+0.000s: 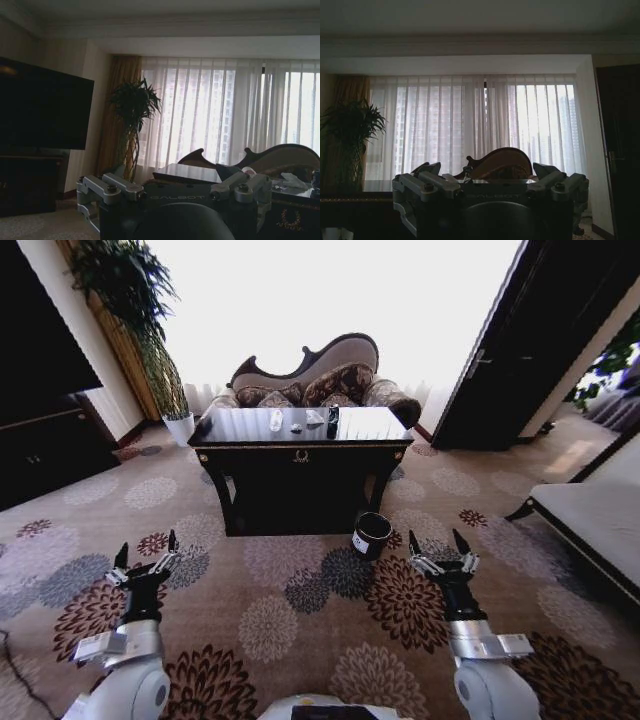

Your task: Move to the front of the table and place the trash on the table into the trash bin.

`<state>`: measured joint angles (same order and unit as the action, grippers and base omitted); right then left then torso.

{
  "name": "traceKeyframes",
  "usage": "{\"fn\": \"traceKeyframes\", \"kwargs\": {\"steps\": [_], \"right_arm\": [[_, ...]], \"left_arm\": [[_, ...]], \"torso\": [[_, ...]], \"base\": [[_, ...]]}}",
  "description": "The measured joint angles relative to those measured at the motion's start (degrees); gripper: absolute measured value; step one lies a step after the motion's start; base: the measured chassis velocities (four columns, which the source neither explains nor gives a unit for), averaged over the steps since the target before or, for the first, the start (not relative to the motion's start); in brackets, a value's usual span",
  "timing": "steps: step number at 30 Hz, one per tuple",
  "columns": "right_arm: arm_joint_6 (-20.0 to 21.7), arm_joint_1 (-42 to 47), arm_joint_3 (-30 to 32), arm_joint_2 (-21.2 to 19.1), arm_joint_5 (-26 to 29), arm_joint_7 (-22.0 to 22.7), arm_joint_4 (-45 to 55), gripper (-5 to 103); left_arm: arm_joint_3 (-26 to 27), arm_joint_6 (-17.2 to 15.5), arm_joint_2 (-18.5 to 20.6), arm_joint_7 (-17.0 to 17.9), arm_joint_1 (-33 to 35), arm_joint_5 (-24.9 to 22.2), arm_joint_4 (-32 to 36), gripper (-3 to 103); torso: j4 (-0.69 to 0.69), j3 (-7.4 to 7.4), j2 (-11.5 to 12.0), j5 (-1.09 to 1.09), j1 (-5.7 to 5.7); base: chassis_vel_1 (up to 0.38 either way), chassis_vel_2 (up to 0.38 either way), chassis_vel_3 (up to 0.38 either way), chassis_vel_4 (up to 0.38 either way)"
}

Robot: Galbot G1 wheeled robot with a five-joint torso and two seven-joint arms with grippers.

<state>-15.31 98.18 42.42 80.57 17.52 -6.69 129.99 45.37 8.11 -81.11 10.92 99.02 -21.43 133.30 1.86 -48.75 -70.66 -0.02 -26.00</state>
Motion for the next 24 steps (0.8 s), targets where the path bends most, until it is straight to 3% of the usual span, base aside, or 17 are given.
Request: {"fn": "traceKeyframes", "kwargs": {"steps": [24], "right_arm": [[-1.5, 0.5, 0.1, 0.0, 1.6, -1.3, 0.1, 100]], "left_arm": [[-0.1, 0.4, 0.1, -0.2, 0.2, 0.5, -0.1, 100]], "torso": [[0.00, 0.00, 0.0, 0.00, 0.00]], "base": [[0.000, 0.000, 0.000, 0.000]]}}
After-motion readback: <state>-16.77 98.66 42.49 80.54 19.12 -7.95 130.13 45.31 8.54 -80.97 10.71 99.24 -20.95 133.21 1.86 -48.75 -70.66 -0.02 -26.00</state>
